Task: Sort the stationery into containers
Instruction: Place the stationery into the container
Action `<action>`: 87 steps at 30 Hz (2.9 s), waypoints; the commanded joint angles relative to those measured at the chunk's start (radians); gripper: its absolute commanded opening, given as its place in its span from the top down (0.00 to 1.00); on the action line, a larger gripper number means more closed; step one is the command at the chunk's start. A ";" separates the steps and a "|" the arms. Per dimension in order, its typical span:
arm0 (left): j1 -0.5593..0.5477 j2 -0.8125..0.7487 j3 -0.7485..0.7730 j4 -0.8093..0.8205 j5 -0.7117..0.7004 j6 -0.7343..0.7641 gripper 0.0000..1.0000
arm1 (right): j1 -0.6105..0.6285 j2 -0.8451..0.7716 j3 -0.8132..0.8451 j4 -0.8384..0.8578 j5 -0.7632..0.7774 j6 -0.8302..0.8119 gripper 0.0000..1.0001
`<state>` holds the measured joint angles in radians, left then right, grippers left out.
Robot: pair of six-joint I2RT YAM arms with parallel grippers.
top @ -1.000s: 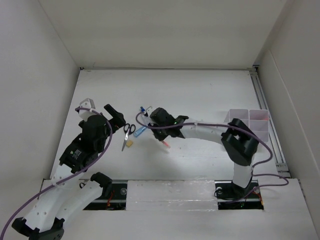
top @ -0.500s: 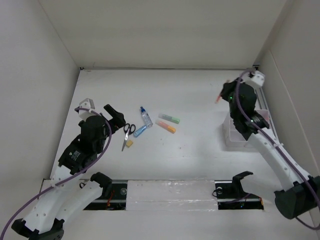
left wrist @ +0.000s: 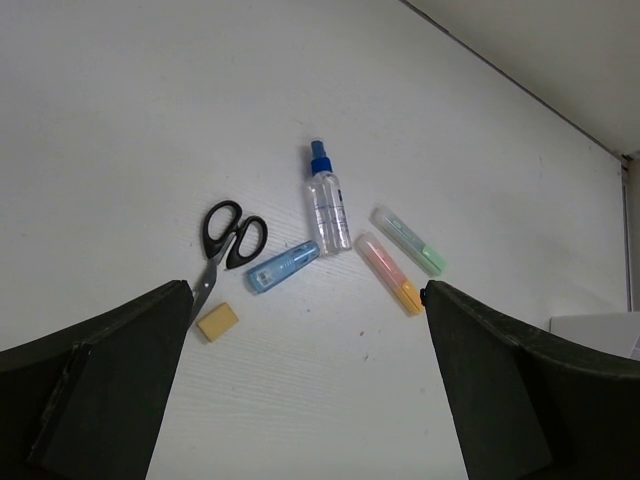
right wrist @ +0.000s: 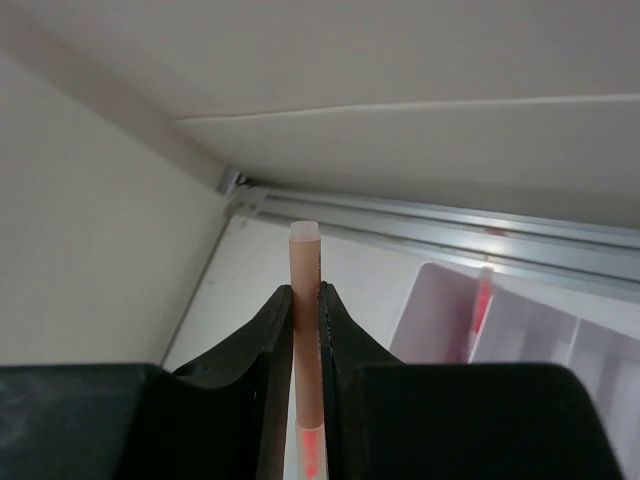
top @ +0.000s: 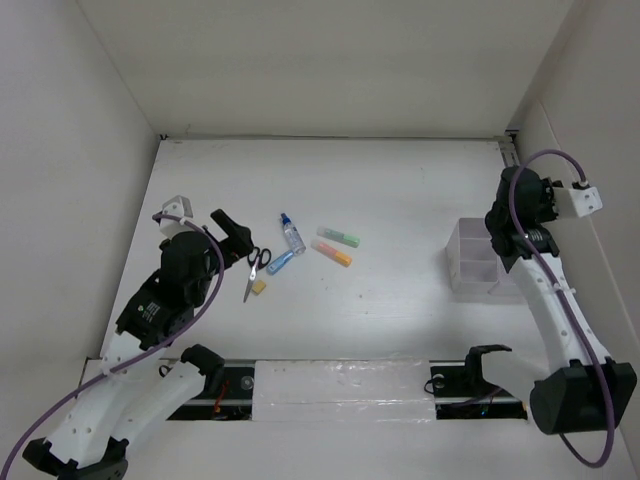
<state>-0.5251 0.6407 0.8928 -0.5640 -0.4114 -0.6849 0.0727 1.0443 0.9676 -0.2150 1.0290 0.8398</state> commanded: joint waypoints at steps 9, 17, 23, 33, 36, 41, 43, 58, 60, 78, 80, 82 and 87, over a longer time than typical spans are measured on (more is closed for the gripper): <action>0.004 0.011 0.012 0.061 0.036 0.035 0.00 | -0.143 0.146 0.071 -0.123 0.123 0.047 1.00; 0.004 0.024 0.003 0.070 0.066 0.044 0.00 | -0.143 0.221 0.071 -0.107 0.163 0.044 1.00; 0.004 0.024 0.003 0.070 0.066 0.044 0.00 | -0.154 0.305 0.126 -0.133 0.189 0.035 1.00; 0.004 0.033 0.003 0.079 0.086 0.062 0.00 | -0.154 0.385 0.149 -0.216 0.233 0.105 1.00; 0.004 0.033 0.003 0.079 0.086 0.062 0.00 | -0.154 0.405 0.160 -0.237 0.233 0.116 1.00; 0.004 0.033 0.003 0.079 0.095 0.062 0.00 | -0.154 0.456 0.184 -0.311 0.264 0.171 1.00; 0.004 0.024 0.003 0.079 0.095 0.062 0.00 | -0.143 0.476 0.212 -0.329 0.278 0.189 1.00; 0.004 0.024 0.003 0.079 0.095 0.071 0.00 | -0.120 0.516 0.237 -0.394 0.279 0.240 0.80; 0.004 0.024 0.003 0.079 0.095 0.071 0.00 | -0.111 0.516 0.237 -0.380 0.279 0.226 0.72; 0.004 0.051 0.003 0.079 0.095 0.071 0.00 | 0.117 0.266 0.147 0.075 -0.350 -0.395 0.08; 0.004 0.071 0.003 0.079 0.095 0.071 0.00 | 0.188 0.266 0.187 0.036 -0.377 -0.450 0.06; 0.004 0.085 0.003 0.079 0.095 0.071 0.00 | 0.300 0.290 0.230 0.008 -0.415 -0.469 0.06; 0.004 0.094 0.012 0.079 0.073 0.062 0.00 | 0.485 0.443 0.327 -0.072 -0.777 -0.562 0.09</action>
<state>-0.5251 0.7452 0.8925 -0.5133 -0.3176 -0.6281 0.4774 1.4120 1.2354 -0.2558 0.5694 0.3904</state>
